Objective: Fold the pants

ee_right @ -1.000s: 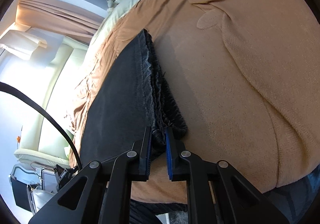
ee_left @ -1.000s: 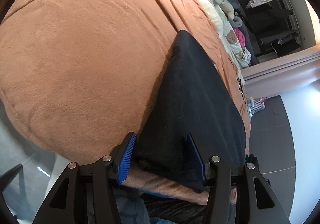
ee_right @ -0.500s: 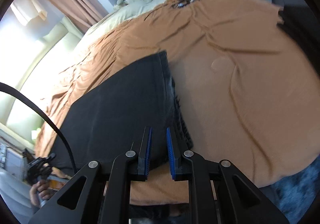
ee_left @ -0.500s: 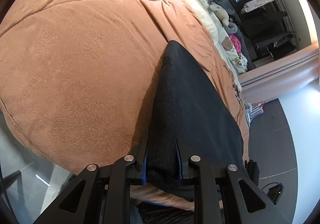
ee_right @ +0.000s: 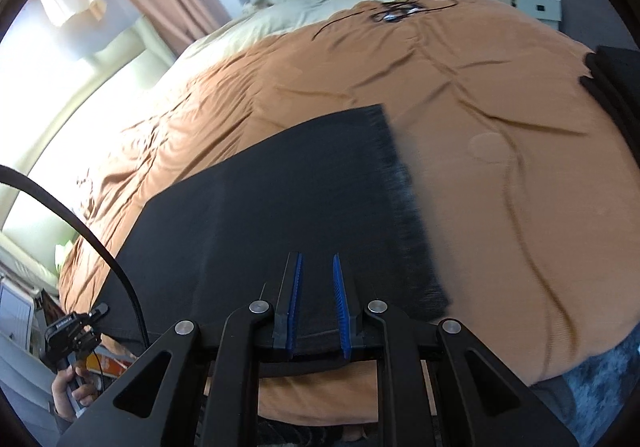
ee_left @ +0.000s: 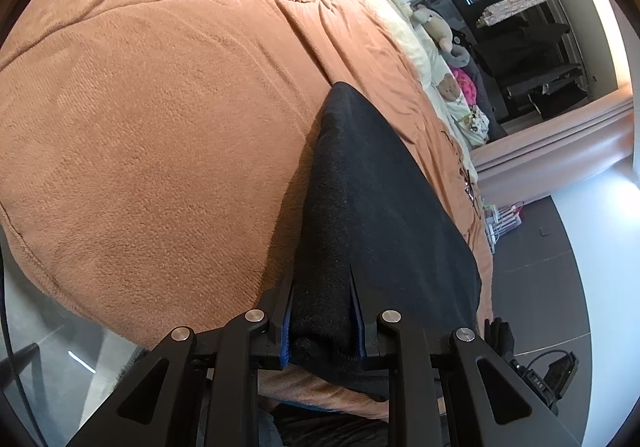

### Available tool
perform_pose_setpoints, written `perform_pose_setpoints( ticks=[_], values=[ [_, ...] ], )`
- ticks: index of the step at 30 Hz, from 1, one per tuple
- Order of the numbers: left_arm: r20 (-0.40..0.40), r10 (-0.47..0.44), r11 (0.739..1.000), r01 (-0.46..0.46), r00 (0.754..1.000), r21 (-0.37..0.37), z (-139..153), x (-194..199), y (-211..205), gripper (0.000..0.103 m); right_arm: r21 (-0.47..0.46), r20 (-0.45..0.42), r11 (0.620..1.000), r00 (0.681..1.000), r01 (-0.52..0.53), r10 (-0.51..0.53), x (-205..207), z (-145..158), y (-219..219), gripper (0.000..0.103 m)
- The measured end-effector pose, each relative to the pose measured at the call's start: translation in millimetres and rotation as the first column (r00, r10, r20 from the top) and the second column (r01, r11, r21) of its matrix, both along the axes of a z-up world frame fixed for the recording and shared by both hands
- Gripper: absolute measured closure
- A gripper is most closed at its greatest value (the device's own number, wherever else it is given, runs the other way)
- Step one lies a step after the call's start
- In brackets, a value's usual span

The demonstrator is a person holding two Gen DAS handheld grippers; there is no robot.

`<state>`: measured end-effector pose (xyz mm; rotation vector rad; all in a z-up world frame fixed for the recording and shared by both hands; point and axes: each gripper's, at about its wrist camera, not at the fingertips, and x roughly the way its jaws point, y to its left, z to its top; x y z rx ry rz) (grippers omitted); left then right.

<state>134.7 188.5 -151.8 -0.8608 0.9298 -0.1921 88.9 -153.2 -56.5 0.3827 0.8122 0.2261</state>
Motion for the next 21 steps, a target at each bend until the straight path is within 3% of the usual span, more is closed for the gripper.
perform_pose_setpoints(
  ticks=[9, 21],
  values=[
    [-0.006, 0.008, 1.000, -0.008, 1.000, -0.018, -4.3, -0.3, 2.7, 0.080, -0.013, -0.029, 0.987, 0.986, -0.163, 0.163, 36.0, -9.3, 51.1, 0.090],
    [-0.017, 0.028, 0.997, -0.029, 0.999, -0.065, -17.1, 1.1, 11.8, 0.080, -0.123, -0.151, 0.915, 0.919, -0.383, 0.365, 92.7, -46.9, 131.7, 0.090]
  ],
)
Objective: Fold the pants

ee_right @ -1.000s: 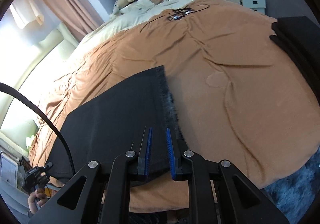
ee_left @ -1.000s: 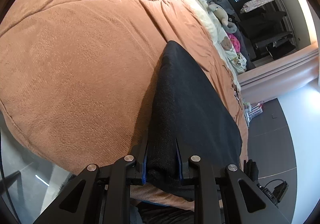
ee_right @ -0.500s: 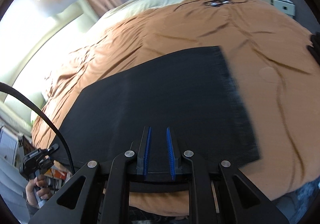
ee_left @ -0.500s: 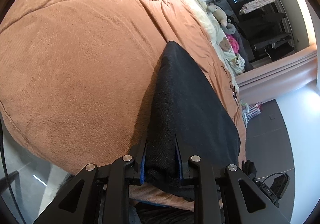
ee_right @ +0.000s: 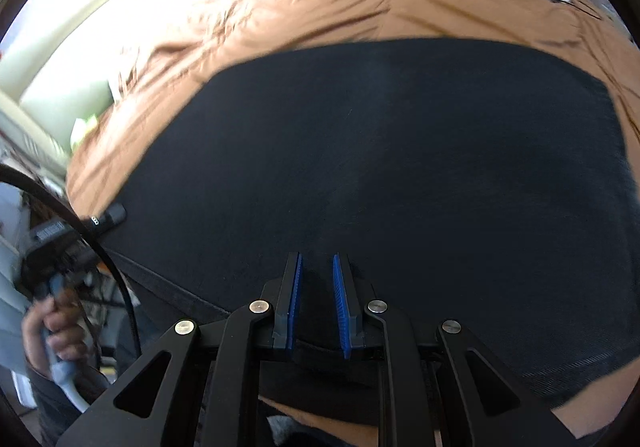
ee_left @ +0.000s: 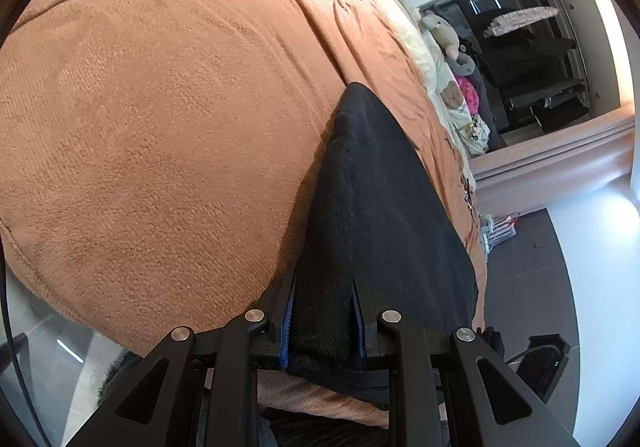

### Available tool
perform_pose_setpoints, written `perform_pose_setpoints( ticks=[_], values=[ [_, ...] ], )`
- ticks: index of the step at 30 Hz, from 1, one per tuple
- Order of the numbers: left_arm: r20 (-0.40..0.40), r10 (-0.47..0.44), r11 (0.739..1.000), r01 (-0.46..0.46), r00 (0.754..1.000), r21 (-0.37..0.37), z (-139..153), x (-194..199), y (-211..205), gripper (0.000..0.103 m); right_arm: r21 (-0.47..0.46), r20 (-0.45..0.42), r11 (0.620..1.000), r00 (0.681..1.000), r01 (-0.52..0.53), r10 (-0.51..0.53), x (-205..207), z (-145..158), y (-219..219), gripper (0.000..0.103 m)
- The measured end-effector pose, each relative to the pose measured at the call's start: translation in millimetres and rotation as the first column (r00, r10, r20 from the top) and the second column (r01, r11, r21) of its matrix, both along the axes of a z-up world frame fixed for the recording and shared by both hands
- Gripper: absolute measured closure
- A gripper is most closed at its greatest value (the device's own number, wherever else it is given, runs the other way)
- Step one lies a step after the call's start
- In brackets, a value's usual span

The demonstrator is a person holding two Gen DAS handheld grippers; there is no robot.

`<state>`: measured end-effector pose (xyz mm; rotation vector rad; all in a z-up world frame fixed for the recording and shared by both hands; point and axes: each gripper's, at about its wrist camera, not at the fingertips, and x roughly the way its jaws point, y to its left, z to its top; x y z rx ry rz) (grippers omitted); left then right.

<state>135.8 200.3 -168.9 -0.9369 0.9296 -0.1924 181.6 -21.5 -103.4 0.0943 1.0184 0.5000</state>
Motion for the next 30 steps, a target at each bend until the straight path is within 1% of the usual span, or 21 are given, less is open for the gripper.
perform_pose_setpoints(
  ticks=[1, 3, 8, 14, 18, 20, 25, 27, 30],
  values=[
    [-0.001, 0.002, 1.000, -0.002, 1.000, -0.002, 0.0, 0.3, 0.4, 0.080, -0.017, -0.001, 1.000, 1.000, 0.000, 0.000, 5.8, -2.4, 3.0, 0.090],
    [-0.001, 0.007, 1.000, -0.007, 1.000, -0.007, 0.3, 1.1, 1.3, 0.080, -0.023, -0.009, 1.000, 1.000, 0.010, -0.010, 17.8, -2.4, 3.8, 0.090],
    [-0.004, 0.018, 1.000, -0.018, 1.000, -0.004, 0.6, 0.3, 1.8, 0.080, -0.048, -0.019, 0.999, 1.000, 0.022, -0.023, 55.0, 4.8, 4.7, 0.090],
    [-0.023, 0.030, 0.999, -0.030, 0.999, -0.012, -2.2, 1.8, 2.7, 0.076, -0.067, -0.035, 0.998, 0.999, 0.023, -0.025, 95.2, 6.3, 13.8, 0.091],
    [-0.033, 0.036, 0.999, -0.037, 0.999, -0.016, -3.7, 3.9, 2.2, 0.076, -0.090, -0.044, 0.995, 0.997, 0.052, -0.056, 124.4, 6.2, 12.2, 0.094],
    [-0.038, 0.042, 0.999, -0.043, 0.998, -0.023, -3.7, 6.7, 0.3, 0.076, -0.089, -0.056, 0.994, 0.996, 0.069, -0.074, 140.3, 5.7, 8.1, 0.096],
    [-0.046, 0.047, 0.998, -0.048, 0.998, -0.033, -5.1, 10.1, -0.7, 0.076, -0.086, -0.080, 0.992, 0.992, 0.092, -0.099, 178.0, 5.1, 2.6, 0.097],
    [-0.047, 0.046, 0.998, -0.048, 0.998, -0.033, -6.4, 10.5, -0.7, 0.076, -0.089, -0.084, 0.991, 0.991, 0.097, -0.104, 189.5, 1.7, 10.8, 0.097],
    [-0.049, 0.049, 0.998, -0.051, 0.998, -0.047, -8.3, 12.3, 0.5, 0.076, -0.091, -0.083, 0.990, 0.990, 0.105, -0.113, 209.0, 1.7, 10.2, 0.097]
  ],
)
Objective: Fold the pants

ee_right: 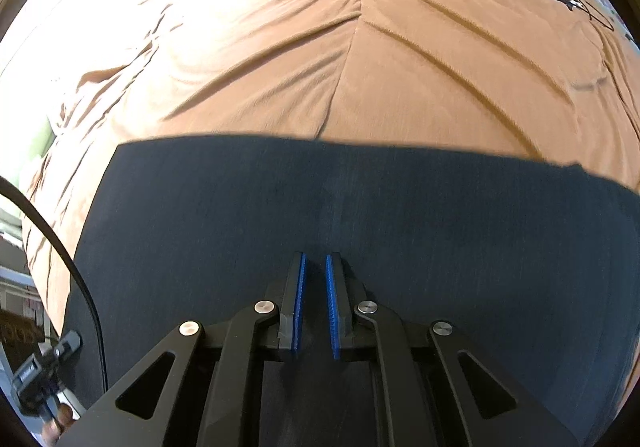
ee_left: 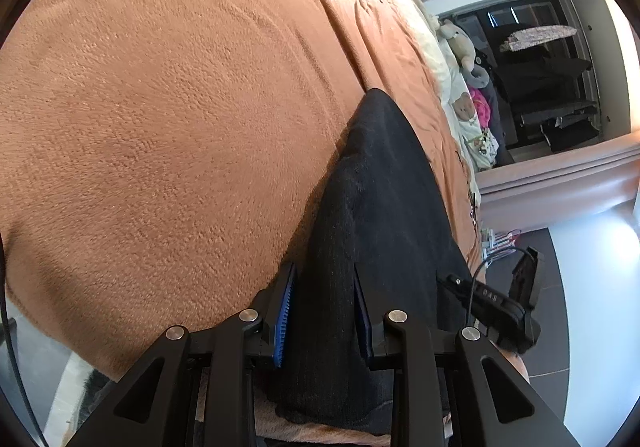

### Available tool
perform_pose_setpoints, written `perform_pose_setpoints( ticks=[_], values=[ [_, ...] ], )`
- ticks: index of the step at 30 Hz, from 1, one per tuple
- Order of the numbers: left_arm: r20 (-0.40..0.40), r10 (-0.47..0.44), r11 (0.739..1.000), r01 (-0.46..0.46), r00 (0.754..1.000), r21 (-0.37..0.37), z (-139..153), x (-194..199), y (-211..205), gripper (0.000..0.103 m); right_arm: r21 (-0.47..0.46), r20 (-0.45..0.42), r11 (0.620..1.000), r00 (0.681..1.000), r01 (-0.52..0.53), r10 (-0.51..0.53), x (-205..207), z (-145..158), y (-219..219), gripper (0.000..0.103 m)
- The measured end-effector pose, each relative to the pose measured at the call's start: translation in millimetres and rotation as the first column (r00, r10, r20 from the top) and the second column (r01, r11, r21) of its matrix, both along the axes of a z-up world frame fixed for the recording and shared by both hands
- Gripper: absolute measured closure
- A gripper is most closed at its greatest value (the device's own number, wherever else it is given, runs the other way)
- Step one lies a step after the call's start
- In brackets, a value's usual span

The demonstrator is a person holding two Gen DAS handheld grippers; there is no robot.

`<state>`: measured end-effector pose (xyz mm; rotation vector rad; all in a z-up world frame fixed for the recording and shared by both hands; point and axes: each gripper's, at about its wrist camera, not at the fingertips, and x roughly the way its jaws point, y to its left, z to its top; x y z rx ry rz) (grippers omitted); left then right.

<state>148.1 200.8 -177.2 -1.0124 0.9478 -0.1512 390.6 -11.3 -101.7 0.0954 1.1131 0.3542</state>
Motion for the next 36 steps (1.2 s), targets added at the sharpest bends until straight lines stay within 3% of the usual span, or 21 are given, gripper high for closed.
perform_pose_setpoints(
  ticks=[6, 12, 16, 26, 36],
  values=[
    [0.001, 0.008, 1.000, -0.008, 1.000, -0.010, -2.2, -0.2, 2.1, 0.076, -0.002, -0.001, 1.000, 1.000, 0.006, -0.006, 17.7, -6.5, 8.4, 0.097],
    [0.003, 0.012, 1.000, -0.012, 1.000, -0.001, -1.2, -3.1, 2.6, 0.076, 0.005, -0.011, 0.999, 0.999, -0.033, 0.033, -11.0, -7.5, 14.3, 0.097],
    [0.011, 0.007, 1.000, -0.007, 1.000, 0.008, 3.4, -4.5, 0.8, 0.084, 0.031, -0.025, 0.997, 0.997, -0.073, 0.074, -34.2, -11.9, 14.1, 0.097],
    [0.099, -0.022, 0.999, 0.018, 0.995, 0.035, 40.7, -3.9, -11.8, 0.087, 0.126, -0.027, 0.978, 0.985, -0.166, 0.171, -91.3, -20.3, 10.9, 0.097],
    [0.186, -0.074, 0.996, 0.064, 0.980, 0.060, 86.2, 2.0, -33.8, 0.090, 0.244, -0.017, 0.955, 0.984, -0.168, 0.177, -140.5, -43.5, -4.5, 0.097]
  ],
)
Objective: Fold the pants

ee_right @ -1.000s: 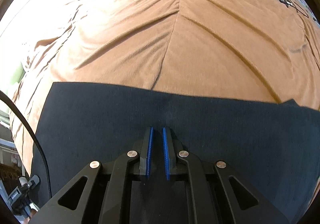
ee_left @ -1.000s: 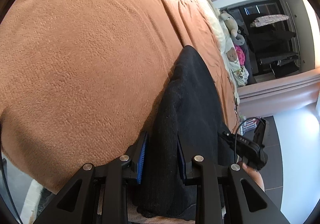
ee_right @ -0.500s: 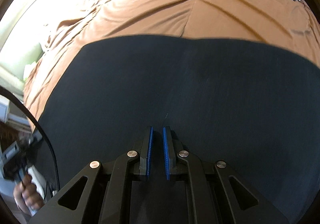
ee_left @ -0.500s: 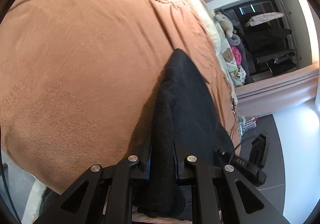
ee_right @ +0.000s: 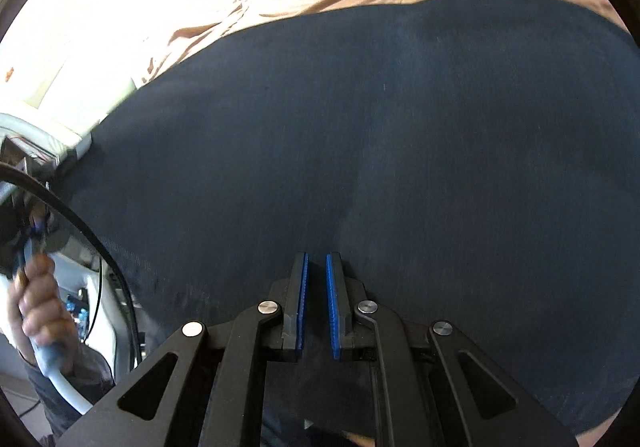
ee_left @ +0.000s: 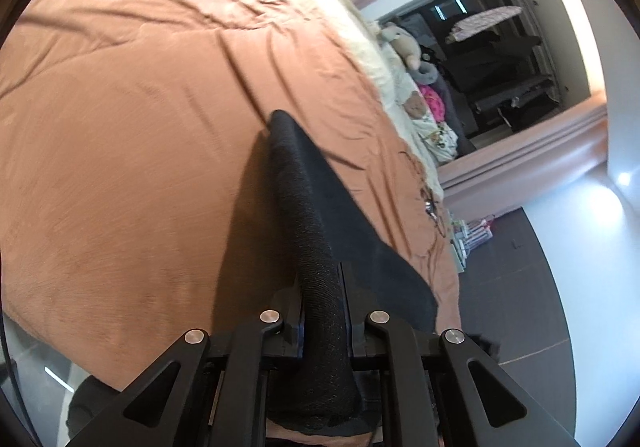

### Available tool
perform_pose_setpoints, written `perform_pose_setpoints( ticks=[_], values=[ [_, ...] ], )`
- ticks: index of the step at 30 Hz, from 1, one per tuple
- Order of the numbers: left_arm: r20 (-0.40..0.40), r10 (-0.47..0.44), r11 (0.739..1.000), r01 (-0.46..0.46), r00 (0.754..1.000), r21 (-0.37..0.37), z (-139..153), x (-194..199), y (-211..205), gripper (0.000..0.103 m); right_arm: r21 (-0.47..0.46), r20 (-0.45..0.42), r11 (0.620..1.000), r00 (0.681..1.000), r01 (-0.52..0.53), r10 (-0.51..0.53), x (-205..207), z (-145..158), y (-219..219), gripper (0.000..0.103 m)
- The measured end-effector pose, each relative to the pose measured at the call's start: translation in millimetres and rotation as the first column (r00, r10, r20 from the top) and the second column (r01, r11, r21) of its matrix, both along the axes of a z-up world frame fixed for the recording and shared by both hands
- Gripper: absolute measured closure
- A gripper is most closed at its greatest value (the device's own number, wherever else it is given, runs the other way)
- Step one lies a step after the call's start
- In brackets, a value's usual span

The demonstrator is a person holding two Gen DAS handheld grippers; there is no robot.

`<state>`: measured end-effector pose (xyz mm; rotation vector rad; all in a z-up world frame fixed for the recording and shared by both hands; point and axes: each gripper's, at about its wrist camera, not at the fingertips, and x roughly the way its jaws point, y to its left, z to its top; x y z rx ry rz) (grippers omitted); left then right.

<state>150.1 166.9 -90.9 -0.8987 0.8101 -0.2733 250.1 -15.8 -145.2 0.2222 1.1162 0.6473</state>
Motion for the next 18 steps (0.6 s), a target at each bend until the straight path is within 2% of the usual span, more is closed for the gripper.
perform_pose_setpoints(
  ticks=[3, 6, 10, 15, 16, 18],
  values=[
    [0.044, -0.033, 0.999, 0.032, 0.998, 0.012, 19.3, 4.1, -13.7, 0.090, 0.060, -0.007, 0.998, 1.000, 0.008, -0.008, -13.4, -2.9, -12.0, 0.097],
    [0.074, -0.061, 0.998, 0.058, 0.995, 0.034, 36.4, 8.0, -28.1, 0.090, 0.105, 0.047, 0.994, 0.998, 0.023, -0.028, -25.2, 5.9, -28.4, 0.097],
    [0.110, -0.096, 0.994, 0.091, 0.989, 0.054, 59.3, 14.9, -49.6, 0.090, 0.159, 0.090, 0.984, 0.991, 0.079, -0.094, -32.3, 17.9, -61.8, 0.096],
    [0.149, -0.150, 0.987, 0.139, 0.977, 0.081, 83.8, 19.8, -80.4, 0.090, 0.232, 0.098, 0.962, 0.981, 0.142, -0.168, -39.7, 22.1, -101.6, 0.094],
    [0.154, -0.158, 0.986, 0.146, 0.975, 0.085, 87.0, 20.4, -84.7, 0.090, 0.245, 0.097, 0.957, 0.978, 0.154, -0.183, -41.0, 21.8, -110.6, 0.089],
    [0.166, -0.179, 0.982, 0.165, 0.970, 0.095, 95.7, 22.2, -98.5, 0.090, 0.265, 0.099, 0.948, 0.973, 0.175, -0.207, -46.6, 20.1, -124.8, 0.072]
  ],
)
